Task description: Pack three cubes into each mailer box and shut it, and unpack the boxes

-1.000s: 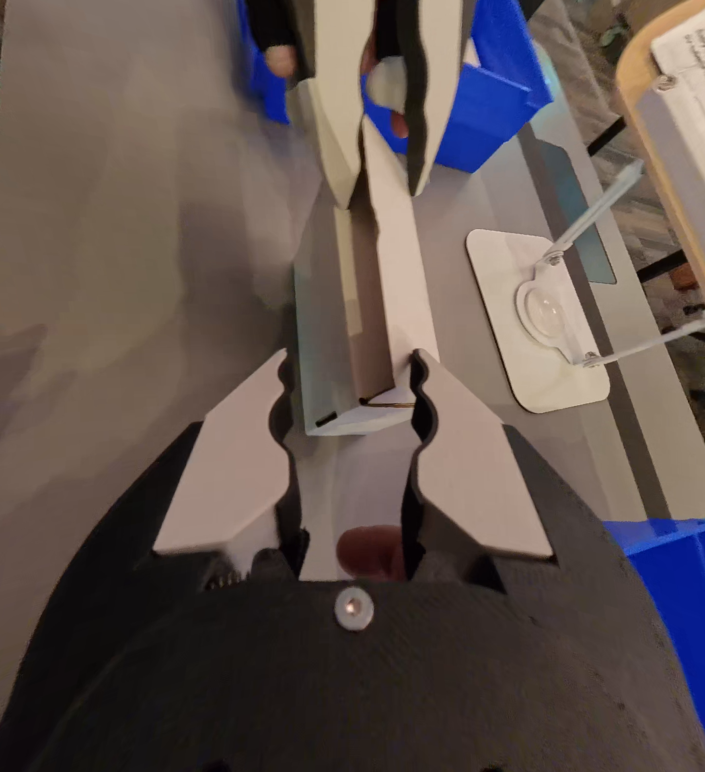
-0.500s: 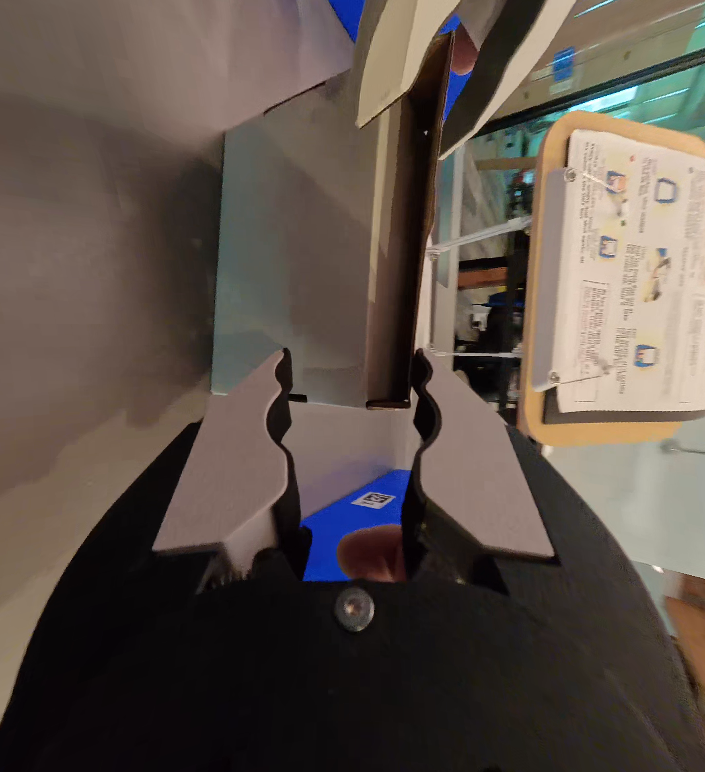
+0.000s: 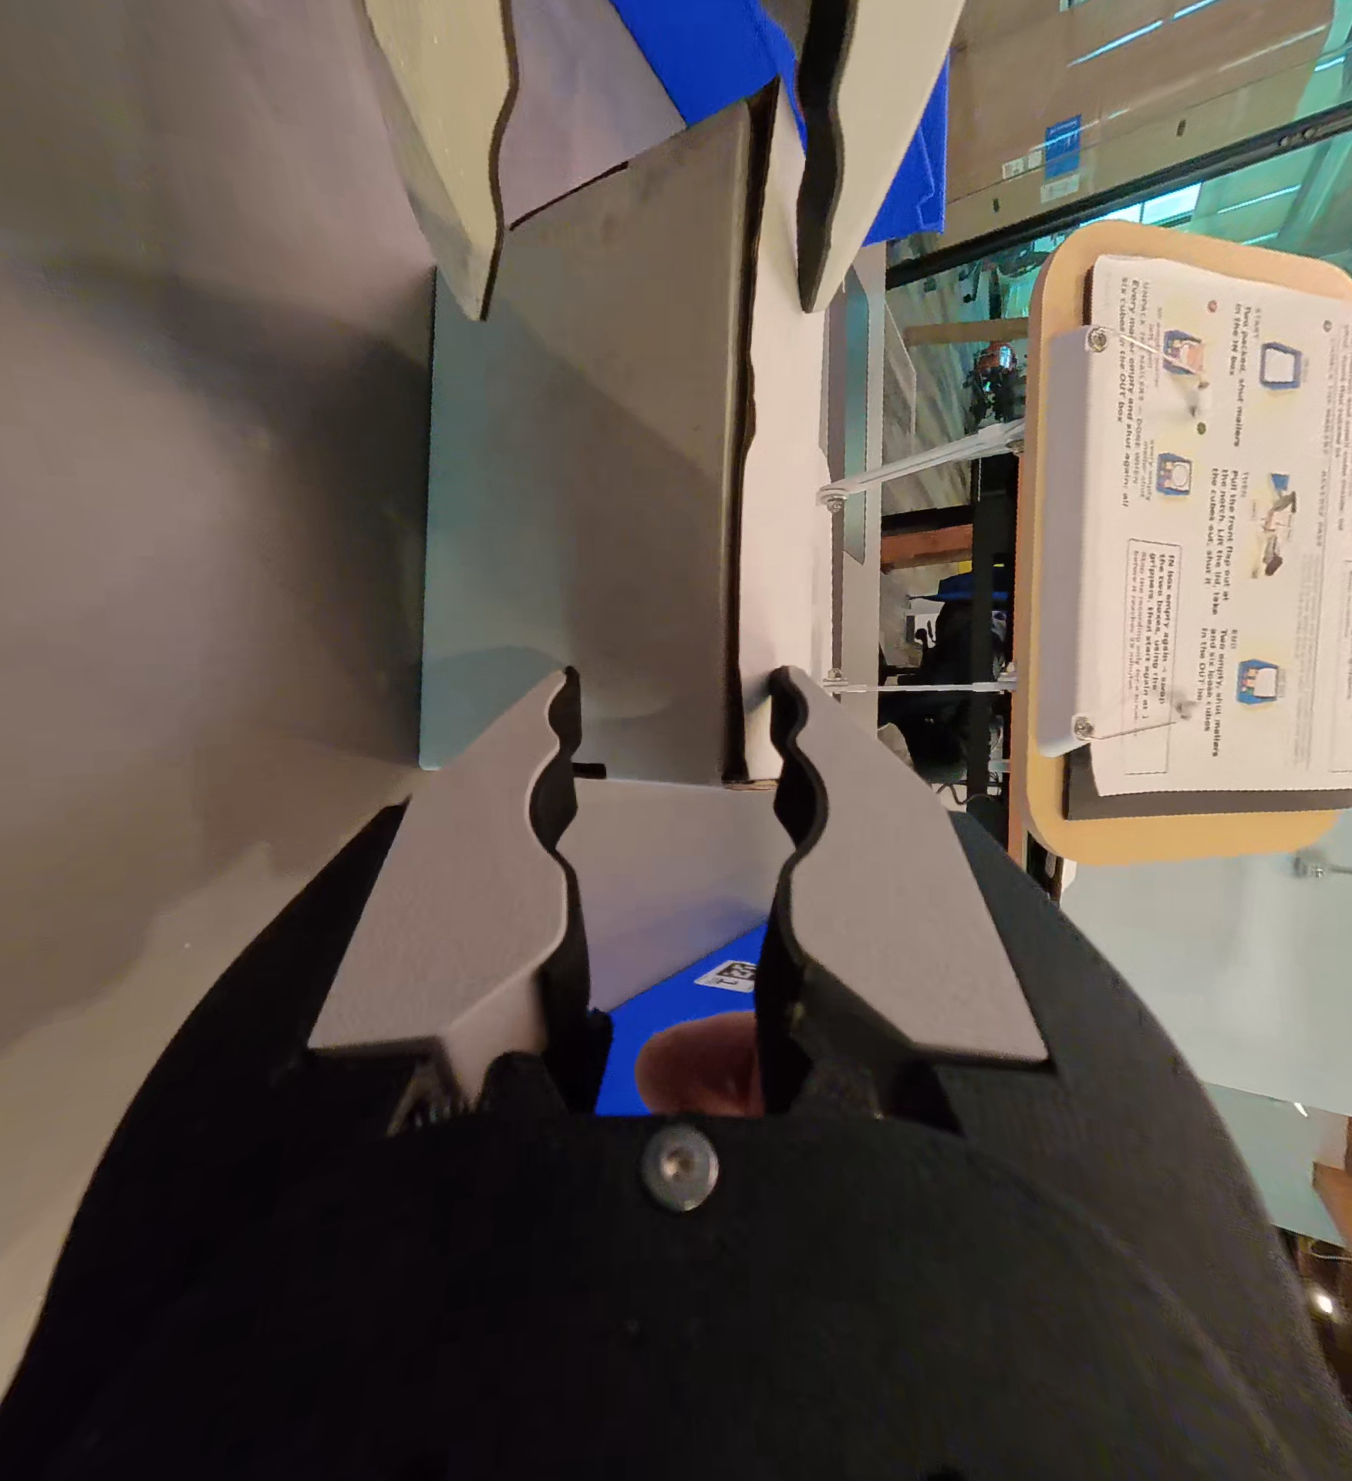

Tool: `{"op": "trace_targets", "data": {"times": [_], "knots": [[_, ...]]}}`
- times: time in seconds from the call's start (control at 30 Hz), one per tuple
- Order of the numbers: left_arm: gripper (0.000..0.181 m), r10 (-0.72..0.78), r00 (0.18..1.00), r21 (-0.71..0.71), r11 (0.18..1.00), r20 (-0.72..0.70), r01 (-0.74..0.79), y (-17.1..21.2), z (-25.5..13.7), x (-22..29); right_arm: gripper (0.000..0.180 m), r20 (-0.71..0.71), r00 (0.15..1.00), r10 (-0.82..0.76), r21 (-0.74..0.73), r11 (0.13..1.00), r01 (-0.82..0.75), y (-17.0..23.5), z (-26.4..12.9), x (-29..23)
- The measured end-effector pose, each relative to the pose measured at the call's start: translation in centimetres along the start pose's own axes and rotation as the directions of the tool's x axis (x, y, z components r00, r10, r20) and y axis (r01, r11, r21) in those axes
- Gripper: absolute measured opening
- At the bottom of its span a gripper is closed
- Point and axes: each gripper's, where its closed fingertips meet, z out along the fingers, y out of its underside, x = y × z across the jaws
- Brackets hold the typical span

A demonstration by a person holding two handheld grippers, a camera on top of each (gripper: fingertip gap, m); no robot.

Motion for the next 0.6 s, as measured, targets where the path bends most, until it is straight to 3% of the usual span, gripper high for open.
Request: {"op": "trace_targets", "data": {"times": [0.1,0.2,0.27,0.37,0.47,0.6], "knots": [[0.082,-0.033,0.994,0.061,0.998,0.104,0.027,0.2,0.4,0.3,0.054,0.003,1.000,0.001,0.012,1.000,-0.001,0.0,0.0,-0.5],[0.077,0.047,0.981,0.017,0.999,0.190,-0.052,0.6,0.6,0.0,0.048,0.033,0.999,0.018,0.011,1.000,-0.019,-0.2,-0.2,-0.1],[0.066,0.008,0.981,0.044,0.999,0.195,-0.016,0.3,0.4,-0.5,0.044,0.107,0.989,0.103,0.025,0.994,-0.107,-0.5,-0.5,0.2],[0.072,0.044,0.982,0.004,0.999,0.185,-0.046,0.3,0.3,-0.2,0.048,0.203,0.938,0.281,0.030,0.956,-0.293,-1.1,-1.1,2.2],[0.072,0.082,0.979,0.009,0.996,0.189,-0.085,0.2,-0.2,0.2,0.060,0.330,0.848,0.414,-0.004,0.899,-0.438,-1.9,-1.0,3.5],[0.069,0.106,0.976,0.010,0.994,0.189,-0.109,-0.1,-0.8,0.4,0.079,0.538,0.652,0.534,-0.166,0.826,-0.539,-2.0,0.2,2.8]]}}
